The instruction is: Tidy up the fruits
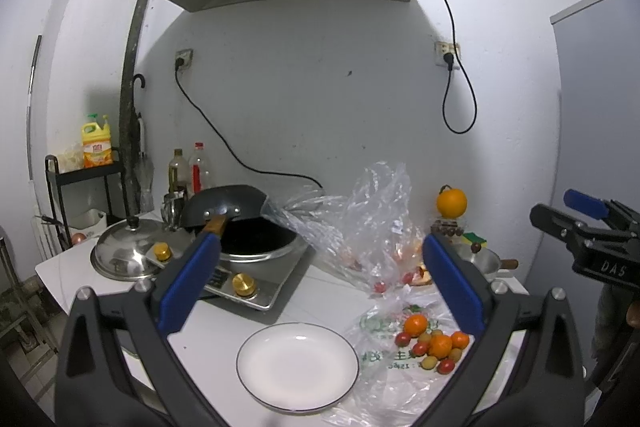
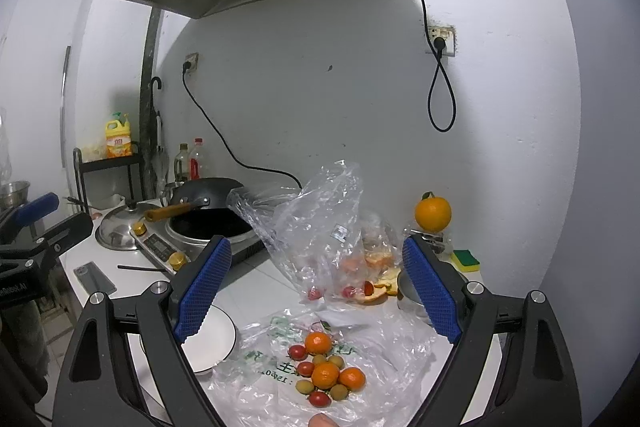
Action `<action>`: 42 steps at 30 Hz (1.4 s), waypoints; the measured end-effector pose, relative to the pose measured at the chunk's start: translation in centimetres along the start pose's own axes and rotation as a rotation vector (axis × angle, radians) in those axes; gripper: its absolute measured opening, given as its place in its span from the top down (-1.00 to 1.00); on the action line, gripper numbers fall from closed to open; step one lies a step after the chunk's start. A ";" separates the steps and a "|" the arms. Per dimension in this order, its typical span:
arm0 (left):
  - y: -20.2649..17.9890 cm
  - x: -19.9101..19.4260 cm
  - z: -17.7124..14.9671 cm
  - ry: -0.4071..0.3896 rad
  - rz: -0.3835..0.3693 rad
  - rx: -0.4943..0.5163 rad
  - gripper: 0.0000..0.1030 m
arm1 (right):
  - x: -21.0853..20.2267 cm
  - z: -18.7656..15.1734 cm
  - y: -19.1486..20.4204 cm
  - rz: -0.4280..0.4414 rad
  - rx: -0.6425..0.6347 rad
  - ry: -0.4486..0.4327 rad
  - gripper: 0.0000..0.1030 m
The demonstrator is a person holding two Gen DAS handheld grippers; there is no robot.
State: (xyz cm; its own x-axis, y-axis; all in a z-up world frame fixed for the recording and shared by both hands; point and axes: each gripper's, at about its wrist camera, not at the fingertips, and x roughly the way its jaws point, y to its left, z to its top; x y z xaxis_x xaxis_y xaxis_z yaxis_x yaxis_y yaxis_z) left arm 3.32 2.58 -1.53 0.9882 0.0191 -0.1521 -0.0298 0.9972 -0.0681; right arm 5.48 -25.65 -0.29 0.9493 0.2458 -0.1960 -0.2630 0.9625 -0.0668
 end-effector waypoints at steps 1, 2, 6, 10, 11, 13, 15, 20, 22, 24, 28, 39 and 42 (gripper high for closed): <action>0.0 0.0 0.0 -0.001 0.001 0.000 -0.99 | 0.0 0.0 0.0 0.001 -0.001 0.000 -0.74; 0.0 0.0 -0.1 -0.003 0.003 -0.001 -0.99 | 0.0 0.0 0.0 0.001 -0.001 0.000 -0.74; 0.2 -0.1 0.0 -0.009 0.006 -0.009 -0.99 | 0.3 0.0 0.1 0.006 0.000 0.000 -0.74; 0.3 -0.1 0.0 -0.010 0.006 -0.008 -0.99 | 0.4 0.0 0.2 0.009 -0.001 0.002 -0.74; 0.3 -0.1 0.0 -0.009 0.005 -0.008 -0.99 | 0.4 0.0 0.3 0.010 -0.001 0.003 -0.74; 0.3 -0.1 0.0 -0.010 0.006 -0.009 -0.99 | 0.5 0.0 0.3 0.010 -0.003 0.005 -0.74; 0.3 -0.1 0.0 -0.010 0.006 -0.010 -0.99 | 0.5 0.0 0.3 0.011 -0.003 0.004 -0.74; 0.3 -0.1 0.0 -0.009 0.005 -0.009 -0.99 | 0.6 0.0 0.4 0.010 -0.001 0.003 -0.74; 0.3 0.0 0.0 -0.008 0.003 -0.008 -0.99 | 0.6 -0.1 0.4 0.010 -0.002 0.003 -0.74; 0.2 0.0 0.0 -0.009 0.002 -0.008 -0.99 | 0.6 -0.1 0.3 0.011 -0.004 0.007 -0.74; 0.2 0.0 0.0 -0.008 0.004 -0.007 -0.99 | 0.6 -0.3 0.2 0.014 -0.007 0.009 -0.74; -0.3 0.8 0.2 0.003 -0.003 0.003 -0.99 | 0.6 -0.4 -0.2 0.014 -0.005 0.011 -0.74; -0.6 1.1 -0.1 0.010 -0.007 0.006 -0.99 | 0.7 -0.6 -0.8 0.012 0.001 0.008 -0.74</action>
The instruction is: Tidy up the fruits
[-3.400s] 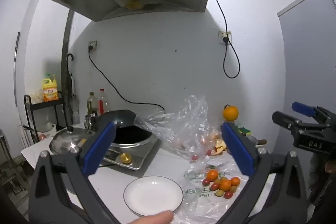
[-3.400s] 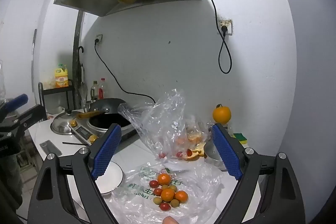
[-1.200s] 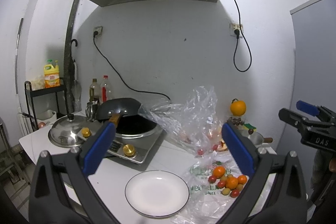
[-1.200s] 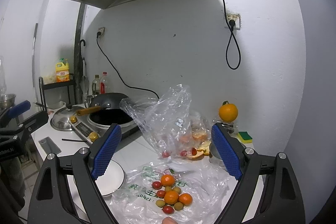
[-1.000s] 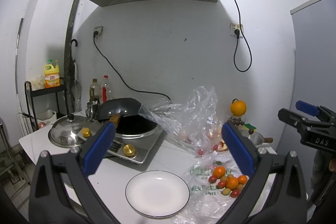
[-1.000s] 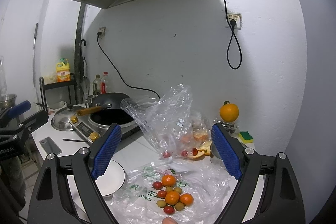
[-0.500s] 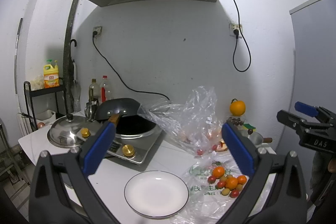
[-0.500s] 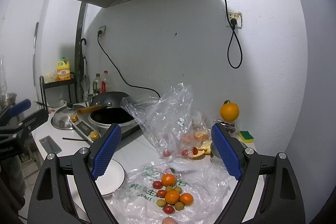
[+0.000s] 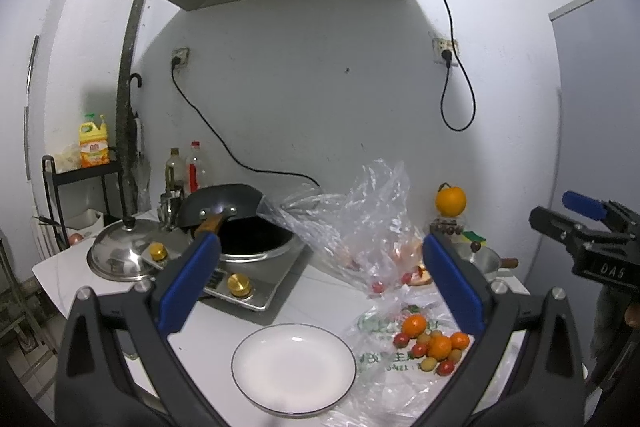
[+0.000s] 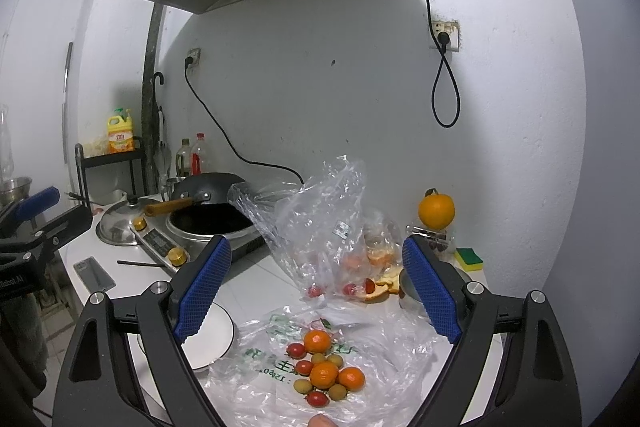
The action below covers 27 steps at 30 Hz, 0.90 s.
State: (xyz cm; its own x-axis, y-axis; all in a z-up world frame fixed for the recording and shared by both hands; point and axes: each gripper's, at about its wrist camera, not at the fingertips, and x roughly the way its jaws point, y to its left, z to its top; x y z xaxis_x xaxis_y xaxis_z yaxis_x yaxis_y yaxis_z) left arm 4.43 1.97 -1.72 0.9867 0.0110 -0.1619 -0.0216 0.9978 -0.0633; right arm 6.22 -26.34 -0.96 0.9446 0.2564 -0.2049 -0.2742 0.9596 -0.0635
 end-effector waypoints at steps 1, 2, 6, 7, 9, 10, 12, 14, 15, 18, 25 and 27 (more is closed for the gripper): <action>-0.2 0.2 -0.1 0.004 -0.002 0.003 -0.99 | 0.0 -0.1 -0.2 -0.003 0.003 0.000 -0.74; -0.4 0.4 -0.2 0.009 -0.004 0.006 -0.99 | 0.1 -0.1 -0.5 -0.006 0.007 0.001 -0.74; -1.4 1.1 -0.8 0.028 -0.017 0.016 -0.99 | 0.2 -0.6 -1.8 -0.021 0.027 0.008 -0.74; -1.6 1.3 -1.0 0.033 -0.020 0.017 -0.99 | 0.2 -0.8 -2.1 -0.023 0.030 0.010 -0.74; -2.3 1.8 -1.4 0.047 -0.026 0.022 -0.99 | 0.2 -1.0 -2.7 -0.028 0.033 0.016 -0.74; -2.4 1.9 -1.5 0.050 -0.027 0.023 -0.99 | 0.2 -1.2 -3.1 -0.031 0.034 0.020 -0.74; -3.1 2.5 -1.9 0.066 -0.034 0.027 -0.98 | 0.3 -1.5 -3.7 -0.036 0.037 0.028 -0.74; -3.6 2.7 -2.3 0.078 -0.039 0.032 -0.98 | 0.5 -2.0 -4.4 -0.039 0.041 0.037 -0.74; -4.1 3.1 -2.6 0.090 -0.045 0.036 -0.97 | 0.6 -2.3 -4.8 -0.040 0.045 0.042 -0.74; -4.9 3.7 -3.3 0.109 -0.055 0.047 -0.97 | 1.1 -3.4 -5.9 -0.046 0.047 0.068 -0.74; -7.3 6.1 -5.8 0.181 -0.079 0.059 -0.97 | 2.3 -6.0 -7.8 -0.042 0.049 0.138 -0.73; -8.1 6.8 -6.8 0.206 -0.086 0.067 -0.97 | 2.7 -6.6 -8.2 -0.039 0.048 0.156 -0.73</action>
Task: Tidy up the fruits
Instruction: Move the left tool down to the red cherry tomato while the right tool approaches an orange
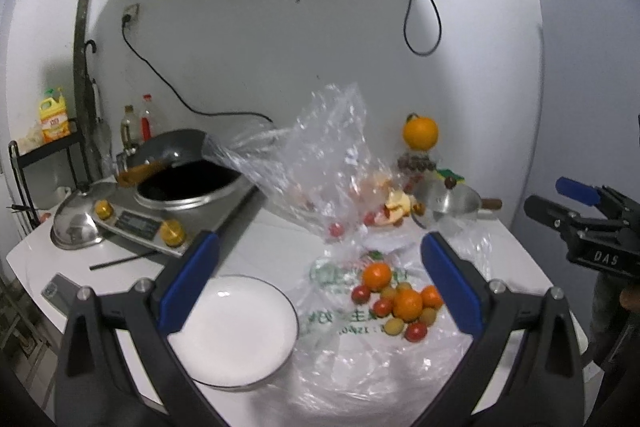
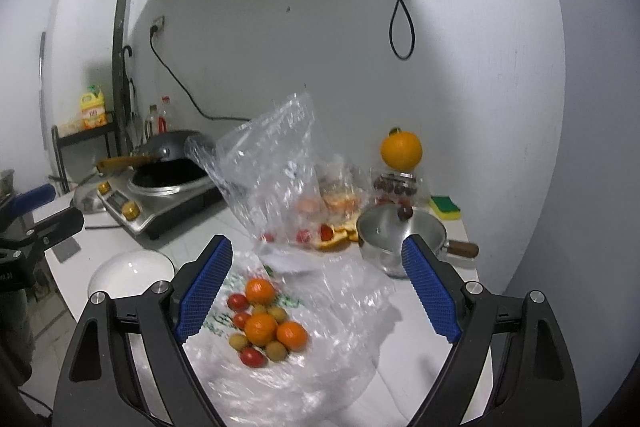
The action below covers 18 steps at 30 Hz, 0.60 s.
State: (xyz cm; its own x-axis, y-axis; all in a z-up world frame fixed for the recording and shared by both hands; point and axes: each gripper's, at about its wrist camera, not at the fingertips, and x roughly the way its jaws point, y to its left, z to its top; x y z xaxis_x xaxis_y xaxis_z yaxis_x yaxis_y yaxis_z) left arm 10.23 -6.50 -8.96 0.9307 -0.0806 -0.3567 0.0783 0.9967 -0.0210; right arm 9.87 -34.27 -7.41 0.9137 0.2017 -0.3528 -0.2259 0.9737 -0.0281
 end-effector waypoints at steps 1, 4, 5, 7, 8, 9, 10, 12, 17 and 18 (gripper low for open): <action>-0.1 0.1 -0.1 0.007 -0.002 0.001 -0.97 | 0.3 -0.2 -0.1 0.001 -0.001 0.010 -0.72; -0.7 1.0 -0.9 0.040 -0.007 0.006 -0.97 | 1.1 -1.2 -0.7 0.010 -0.004 0.039 -0.69; -1.1 1.4 -1.3 0.055 -0.010 0.008 -0.97 | 1.4 -1.5 -0.8 0.012 -0.008 0.049 -0.65; -1.4 1.9 -1.8 0.070 -0.011 0.011 -0.97 | 1.7 -1.9 -0.9 0.015 -0.015 0.065 -0.64; -1.7 2.3 -2.1 0.083 -0.011 0.013 -0.97 | 1.9 -2.1 -1.0 0.019 -0.016 0.072 -0.64; -1.7 2.5 -2.2 0.089 -0.012 0.014 -0.97 | 2.1 -2.3 -1.1 0.024 -0.016 0.080 -0.64; -1.9 2.9 -2.6 0.101 -0.013 0.015 -0.97 | 2.3 -2.4 -1.2 0.029 -0.017 0.086 -0.64; -2.1 3.4 -3.0 0.122 -0.015 0.017 -0.97 | 2.7 -2.7 -1.2 0.040 -0.020 0.096 -0.63; -3.4 5.1 -4.1 0.178 -0.038 0.038 -0.96 | 3.9 -3.5 -1.3 0.079 -0.029 0.127 -0.50; -3.5 5.3 -4.1 0.180 -0.041 0.040 -0.95 | 4.1 -3.6 -1.3 0.086 -0.031 0.131 -0.50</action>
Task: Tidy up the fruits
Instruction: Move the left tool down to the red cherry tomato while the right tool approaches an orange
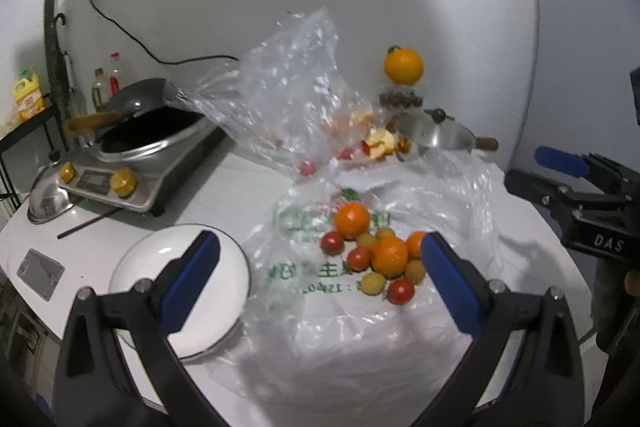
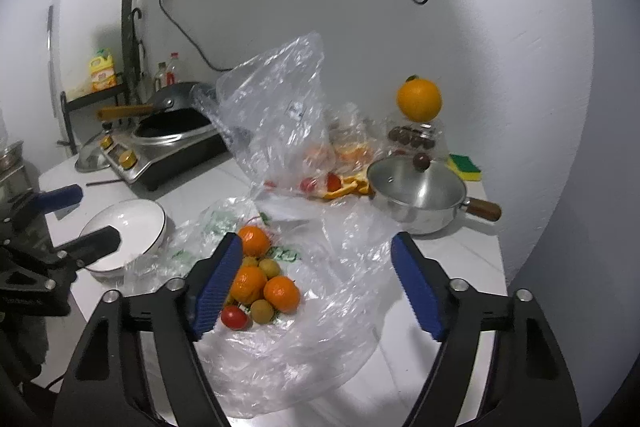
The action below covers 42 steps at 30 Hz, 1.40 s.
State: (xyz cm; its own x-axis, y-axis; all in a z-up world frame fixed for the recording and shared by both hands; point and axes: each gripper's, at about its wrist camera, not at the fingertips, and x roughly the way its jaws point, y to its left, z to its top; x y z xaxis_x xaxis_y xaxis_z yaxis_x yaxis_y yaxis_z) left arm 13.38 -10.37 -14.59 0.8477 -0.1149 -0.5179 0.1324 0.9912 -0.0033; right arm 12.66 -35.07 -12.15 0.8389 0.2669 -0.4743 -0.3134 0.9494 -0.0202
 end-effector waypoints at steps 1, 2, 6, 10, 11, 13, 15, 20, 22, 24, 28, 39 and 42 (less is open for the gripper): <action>-0.3 0.3 0.0 0.009 -0.011 0.009 -0.94 | 0.2 -0.1 0.0 0.008 0.000 0.002 -0.50; -0.7 0.6 0.0 0.016 -0.020 0.018 -0.91 | 0.3 -0.2 -0.1 0.016 0.002 0.004 -0.50; -2.2 2.4 -0.6 0.070 -0.060 0.044 -0.74 | 0.9 -0.4 -0.2 0.040 0.009 0.010 -0.48; -3.0 3.3 -1.4 0.104 -0.076 0.051 -0.70 | 1.7 -0.8 -0.4 0.053 0.013 0.028 -0.31; -3.1 3.6 -1.6 0.114 -0.083 0.051 -0.60 | 1.9 -1.0 -0.5 0.057 0.014 0.034 -0.31; -3.7 4.6 -2.2 0.152 -0.103 0.049 -0.45 | 2.2 -1.2 -0.7 0.065 0.016 0.045 -0.28; -4.0 5.1 -2.6 0.169 -0.110 0.049 -0.35 | 2.5 -1.6 -0.9 0.074 0.018 0.057 -0.23; -5.2 6.7 -3.4 0.216 -0.129 0.056 -0.22 | 3.0 -2.2 -1.2 0.093 0.018 0.072 -0.15; -5.6 7.2 -3.6 0.233 -0.139 0.060 -0.13 | 3.2 -2.4 -1.4 0.100 0.021 0.076 -0.15; -6.1 7.9 -3.9 0.255 -0.148 0.065 -0.05 | 3.4 -2.5 -1.6 0.104 0.025 0.080 -0.14; -6.6 9.0 -4.5 0.281 -0.154 0.076 0.03 | 3.8 -2.8 -2.1 0.114 0.037 0.090 -0.14; -7.8 10.9 -5.3 0.319 -0.144 0.131 0.11 | 5.0 -3.2 -2.8 0.144 0.027 0.105 -0.14; -7.7 11.4 -5.2 0.326 -0.134 0.132 0.11 | 5.4 -3.3 -2.9 0.151 0.024 0.108 -0.14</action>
State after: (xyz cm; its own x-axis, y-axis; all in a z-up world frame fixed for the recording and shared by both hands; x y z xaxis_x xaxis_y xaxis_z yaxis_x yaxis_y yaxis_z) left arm 19.32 -18.98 -24.87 0.6128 -0.1950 -0.7658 0.3145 0.9492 0.0099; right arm 16.61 -36.89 -17.55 0.7300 0.3884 -0.5623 -0.4204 0.9039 0.0786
